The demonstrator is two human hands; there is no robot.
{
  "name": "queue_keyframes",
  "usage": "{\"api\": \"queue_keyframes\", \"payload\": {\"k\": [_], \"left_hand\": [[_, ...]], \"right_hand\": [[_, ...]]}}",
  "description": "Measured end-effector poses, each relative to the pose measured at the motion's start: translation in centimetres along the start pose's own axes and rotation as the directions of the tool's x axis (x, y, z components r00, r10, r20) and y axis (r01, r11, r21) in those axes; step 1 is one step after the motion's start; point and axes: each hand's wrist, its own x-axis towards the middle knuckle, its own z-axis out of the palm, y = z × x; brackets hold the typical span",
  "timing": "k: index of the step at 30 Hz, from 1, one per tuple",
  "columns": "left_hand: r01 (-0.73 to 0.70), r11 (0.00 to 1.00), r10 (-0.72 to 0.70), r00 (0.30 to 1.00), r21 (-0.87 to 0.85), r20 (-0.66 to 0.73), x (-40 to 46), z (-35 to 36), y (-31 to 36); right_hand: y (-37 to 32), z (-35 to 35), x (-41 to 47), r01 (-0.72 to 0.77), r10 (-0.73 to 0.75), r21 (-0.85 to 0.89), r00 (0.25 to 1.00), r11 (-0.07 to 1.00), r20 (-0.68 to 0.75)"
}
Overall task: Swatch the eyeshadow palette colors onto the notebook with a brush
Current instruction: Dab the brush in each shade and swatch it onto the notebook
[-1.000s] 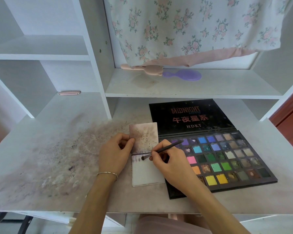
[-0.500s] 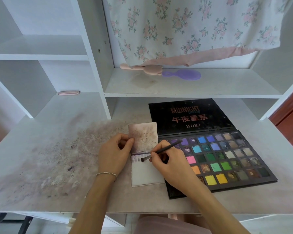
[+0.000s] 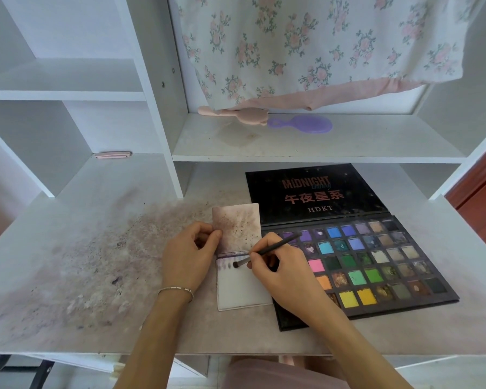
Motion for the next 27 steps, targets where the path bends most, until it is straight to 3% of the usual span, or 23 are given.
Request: {"api": "queue_keyframes", "payload": {"k": [13,21,27], "left_hand": [[-0.001,1.000,0.001,1.000,0.001,0.002,0.0,0.0,0.0],[-0.001,1.000,0.001,1.000,0.005,0.017,0.1,-0.1,-0.1],[0.011,1.000,-0.011,1.000,-0.010,0.019,0.1,-0.1,0.0]], "right_hand": [[0.4,0.3,0.1,0.028,-0.028,0.014,0.999,1.000,-0.040],[0.3,-0.5,0.0,0.022,0.029,0.292,0.985,0.956,-0.169],[0.2,-2.4,-0.6,0.051,0.014,0.280,0.974,0.959,-0.228]]}}
